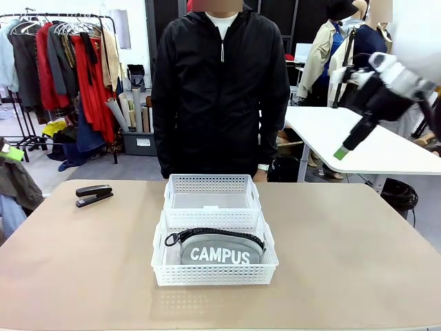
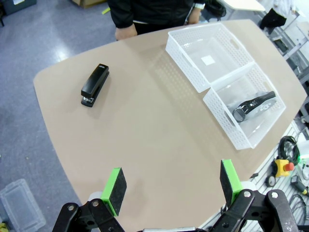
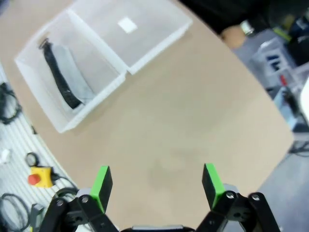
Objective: Distribute items into two baskets.
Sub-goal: Pick up the Stapler that the person points to.
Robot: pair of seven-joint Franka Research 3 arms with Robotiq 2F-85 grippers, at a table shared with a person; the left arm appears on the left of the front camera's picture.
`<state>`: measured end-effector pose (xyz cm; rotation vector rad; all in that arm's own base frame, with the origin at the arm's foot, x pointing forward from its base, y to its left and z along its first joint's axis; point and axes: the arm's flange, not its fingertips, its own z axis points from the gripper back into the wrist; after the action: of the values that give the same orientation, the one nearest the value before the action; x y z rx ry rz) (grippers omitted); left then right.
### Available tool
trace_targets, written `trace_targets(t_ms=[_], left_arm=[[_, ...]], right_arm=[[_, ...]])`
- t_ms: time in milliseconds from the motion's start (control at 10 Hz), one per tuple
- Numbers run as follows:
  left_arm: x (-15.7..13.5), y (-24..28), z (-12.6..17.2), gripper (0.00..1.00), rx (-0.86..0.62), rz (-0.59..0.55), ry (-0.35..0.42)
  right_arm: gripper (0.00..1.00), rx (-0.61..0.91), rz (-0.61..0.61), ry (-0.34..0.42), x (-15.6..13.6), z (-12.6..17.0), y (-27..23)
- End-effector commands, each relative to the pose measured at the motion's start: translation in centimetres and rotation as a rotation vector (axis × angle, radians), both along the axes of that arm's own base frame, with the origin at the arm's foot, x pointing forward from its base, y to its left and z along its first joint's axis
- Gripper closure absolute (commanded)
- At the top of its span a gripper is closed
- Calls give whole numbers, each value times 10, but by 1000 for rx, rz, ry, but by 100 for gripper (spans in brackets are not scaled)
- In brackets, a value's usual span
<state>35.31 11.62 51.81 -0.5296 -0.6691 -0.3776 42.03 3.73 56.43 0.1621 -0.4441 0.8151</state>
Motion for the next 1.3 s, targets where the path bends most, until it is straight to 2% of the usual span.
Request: trace_targets(t_ms=[0, 200, 400, 600, 900, 1200], left_arm=[[-1, 0, 1, 0, -5, -3, -5], [-1, 0, 1, 0, -5, -3, -5], [-1, 0, 1, 0, -5, -3, -5], [-1, 0, 1, 0, -5, -3, -5], [-1, 0, 1, 0, -5, -3, -5], [-1, 0, 1, 0, -5, -3, -5]], right_arm=[[2, 89, -24, 56, 12, -14, -33], [2, 180, -37, 114, 34, -34, -67], [2, 266, -35, 134, 48, -53, -91], [2, 342, -56, 125, 47, -65, -112], [2, 364, -117, 126, 36, -75, -144], [2, 390, -105, 145, 37, -80, -159]])
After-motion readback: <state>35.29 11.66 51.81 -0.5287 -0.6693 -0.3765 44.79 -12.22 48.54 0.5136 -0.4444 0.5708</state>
